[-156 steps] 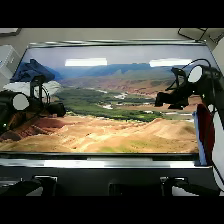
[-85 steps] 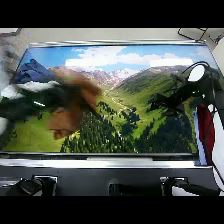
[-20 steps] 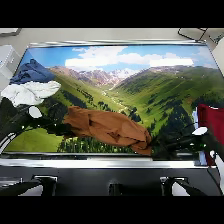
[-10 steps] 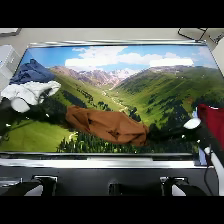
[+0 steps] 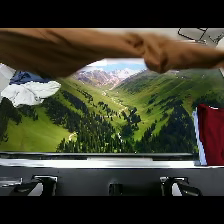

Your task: Fold the clothes and pants, and hang the long-sleeved shirts on hangers.

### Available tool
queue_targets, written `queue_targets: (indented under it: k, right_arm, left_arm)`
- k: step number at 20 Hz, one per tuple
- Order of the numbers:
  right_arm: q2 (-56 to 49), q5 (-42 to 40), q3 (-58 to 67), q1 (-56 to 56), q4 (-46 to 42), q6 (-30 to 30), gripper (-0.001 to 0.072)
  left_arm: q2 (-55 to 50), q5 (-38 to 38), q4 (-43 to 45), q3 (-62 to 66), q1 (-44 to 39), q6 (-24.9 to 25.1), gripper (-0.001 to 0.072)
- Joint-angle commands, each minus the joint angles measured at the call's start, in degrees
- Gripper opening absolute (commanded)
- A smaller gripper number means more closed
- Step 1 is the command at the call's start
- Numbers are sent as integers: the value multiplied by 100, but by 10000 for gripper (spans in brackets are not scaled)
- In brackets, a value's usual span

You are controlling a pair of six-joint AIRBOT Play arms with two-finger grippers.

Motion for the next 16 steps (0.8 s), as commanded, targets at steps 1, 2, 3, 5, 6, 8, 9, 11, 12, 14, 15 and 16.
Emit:
queue_targets:
  k: [1,2,3,5,6,8,9,11,12,14,15,16]
  right_arm:
    - [695,249,549,-79,-1080,114,35]
    - [730,496,549,-79,-1390,256,36]
    - [726,885,529,-79,-1674,361,36]
    - [605,1908,267,-79,-1860,378,36]
    - [531,2334,-76,-79,-1843,378,36]
    - [487,2524,-1137,-79,-1825,374,35]
    - [490,2350,-1823,-79,-1810,358,35]
    - [487,1670,-3095,-79,-1598,332,35]
    - [485,1209,-3670,-79,-1484,334,35]
    - [387,372,-4465,-79,-1329,358,35]
    - [251,83,-4693,-79,-1309,380,35]
    - [50,-63,-4725,-79,-1390,374,35]
  left_arm:
    - [634,203,260,466,133,-146,21]
    - [706,127,507,466,133,-146,21]
    - [723,-83,791,463,133,-149,21]
    - [721,-702,1154,201,133,-146,21]
    - [748,-848,1165,-122,131,-144,21]
    - [868,-734,914,-1139,122,-140,21]
    - [944,-538,680,-1751,120,-92,21]
    - [1084,28,20,-3119,42,223,21]
    - [1099,291,-190,-3707,-72,289,21]
    - [1049,883,-284,-4837,-411,286,21]
    - [984,1246,-280,-5357,-575,286,20]
    - [892,1543,-282,-5729,-678,286,20]
